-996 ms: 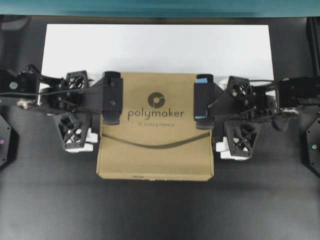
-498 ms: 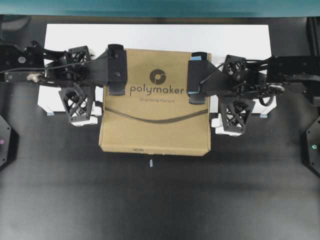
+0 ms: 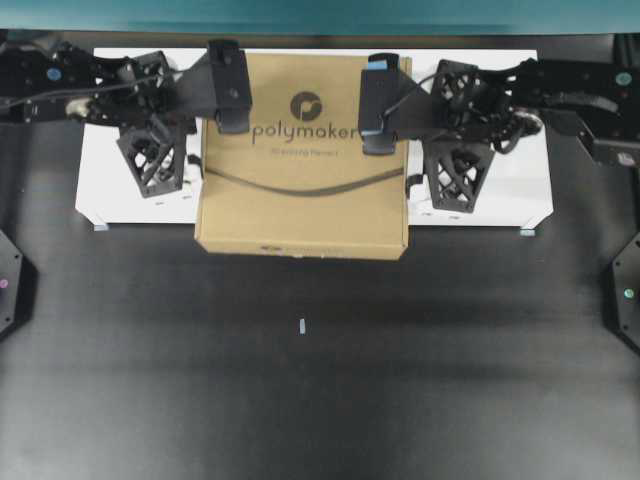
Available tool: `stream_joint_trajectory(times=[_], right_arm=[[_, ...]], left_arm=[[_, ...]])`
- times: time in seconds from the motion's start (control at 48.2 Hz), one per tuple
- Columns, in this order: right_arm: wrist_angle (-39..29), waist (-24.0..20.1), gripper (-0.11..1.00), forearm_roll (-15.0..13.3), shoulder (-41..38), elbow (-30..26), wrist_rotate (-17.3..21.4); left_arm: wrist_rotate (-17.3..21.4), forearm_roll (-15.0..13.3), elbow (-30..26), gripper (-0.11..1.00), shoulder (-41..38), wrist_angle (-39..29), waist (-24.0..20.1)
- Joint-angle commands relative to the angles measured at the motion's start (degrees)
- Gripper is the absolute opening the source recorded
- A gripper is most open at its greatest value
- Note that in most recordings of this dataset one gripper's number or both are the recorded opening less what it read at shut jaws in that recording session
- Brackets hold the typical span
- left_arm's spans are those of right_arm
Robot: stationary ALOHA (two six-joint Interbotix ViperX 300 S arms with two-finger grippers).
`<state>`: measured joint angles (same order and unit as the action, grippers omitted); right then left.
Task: Place the cardboard box on the stand after clamping it between your arms.
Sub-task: 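Lower the box onto the white stand with both grippers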
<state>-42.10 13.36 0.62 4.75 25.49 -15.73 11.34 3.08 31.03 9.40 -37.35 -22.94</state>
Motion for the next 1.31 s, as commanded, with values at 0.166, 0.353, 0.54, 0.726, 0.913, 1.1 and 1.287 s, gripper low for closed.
stream_joint_trajectory(times=[0.166,0.353,0.54,0.726,0.913,1.1,1.287], right_arm=[[7.8,-1.1,0.79,0.5,-2.6,-3.8,-4.1],[7.8,-0.9,0.79,0.5,-4.4,-5.0,-6.1],[8.2,-0.4,0.79,0.5,-4.7,-5.3,-6.5],[8.3,0.4,0.79,0.5,-4.9,-5.4,-7.8],[8.0,1.1,0.79,0.5,-5.2,-5.5,-9.2],[7.5,2.1,0.79,0.5,-5.0,-5.4,-9.4],[8.0,2.8,0.79,0.5,-5.4,-6.0,-9.5]], left_arm=[[3.1,-0.4,-5.5,0.72,-1.7,5.8,-1.9],[6.0,-0.4,-7.1,0.72,-3.2,5.7,-2.1],[9.7,-0.4,-7.1,0.72,-4.0,5.7,-2.8],[11.4,-0.4,-6.9,0.72,-5.4,6.0,-4.6],[12.0,-0.4,-7.1,0.72,-6.0,6.5,-5.4],[12.2,-0.4,-6.3,0.72,-5.6,5.2,-5.4],[12.3,-0.4,-6.2,0.72,-5.5,5.4,-5.7]])
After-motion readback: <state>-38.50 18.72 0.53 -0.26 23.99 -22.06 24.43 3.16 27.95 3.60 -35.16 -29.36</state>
